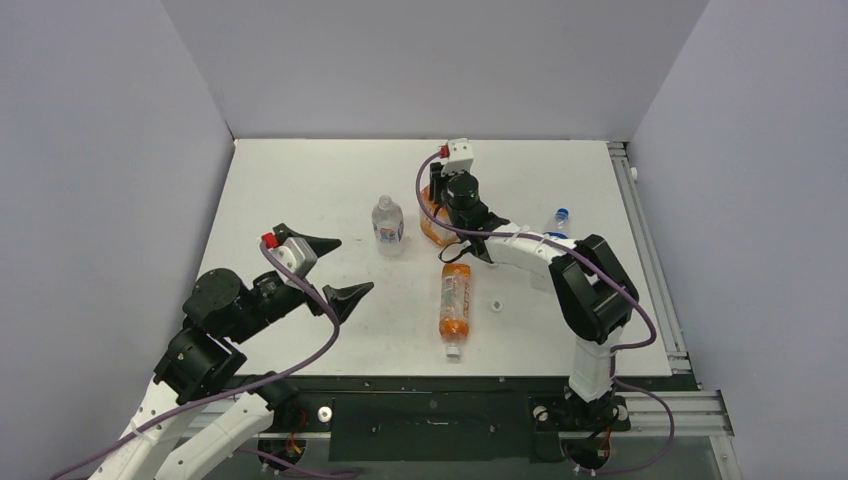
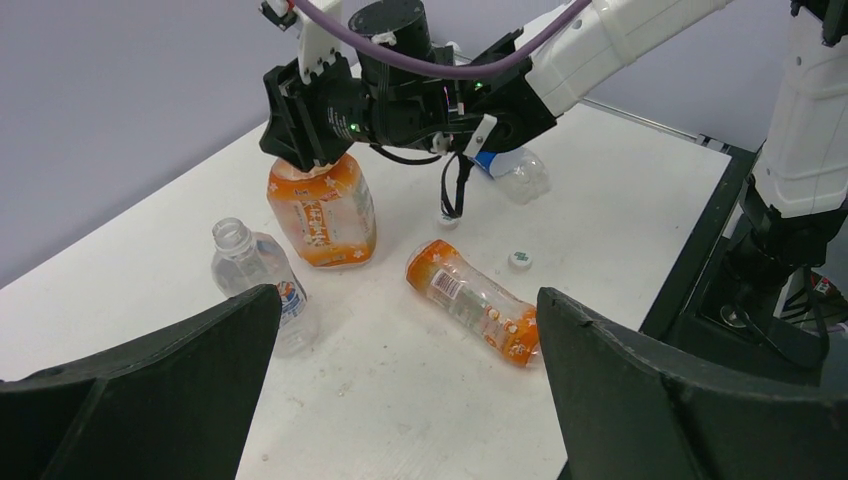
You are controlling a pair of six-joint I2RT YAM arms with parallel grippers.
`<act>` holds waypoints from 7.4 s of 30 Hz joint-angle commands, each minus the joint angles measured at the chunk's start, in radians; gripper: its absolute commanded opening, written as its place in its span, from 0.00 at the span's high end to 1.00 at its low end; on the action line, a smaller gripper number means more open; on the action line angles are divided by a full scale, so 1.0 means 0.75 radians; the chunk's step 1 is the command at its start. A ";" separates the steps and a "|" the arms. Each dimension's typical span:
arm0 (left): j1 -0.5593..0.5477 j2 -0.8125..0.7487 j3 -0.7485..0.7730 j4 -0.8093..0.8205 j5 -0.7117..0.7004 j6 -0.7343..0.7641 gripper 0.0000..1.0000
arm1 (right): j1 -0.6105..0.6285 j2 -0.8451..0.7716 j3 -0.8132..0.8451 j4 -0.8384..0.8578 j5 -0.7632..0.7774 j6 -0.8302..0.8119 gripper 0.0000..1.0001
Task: Unscrew the bottle caps
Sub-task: Place the plastic bottle at the center of the board, then pick up the plastic bottle at the center of the board, then unscrew the bottle cap from the plastic bottle.
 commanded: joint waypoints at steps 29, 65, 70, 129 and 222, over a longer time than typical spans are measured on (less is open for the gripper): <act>0.001 -0.009 0.088 0.106 0.051 -0.012 0.03 | 0.003 -0.404 -0.060 -0.197 0.146 0.044 0.20; 0.003 0.207 0.313 -0.121 0.175 0.034 0.03 | -0.895 0.317 0.563 -1.411 -0.166 0.434 0.20; 0.006 0.215 0.319 -0.125 0.169 0.040 0.04 | -0.899 0.391 0.592 -1.411 -0.190 0.458 0.30; -0.057 0.449 0.300 0.434 0.515 -0.617 0.03 | 0.928 -0.973 0.283 -0.467 0.582 -0.001 1.00; -0.047 0.352 0.355 0.428 0.492 -0.421 1.00 | 0.686 -0.678 1.047 -1.263 -0.618 0.101 1.00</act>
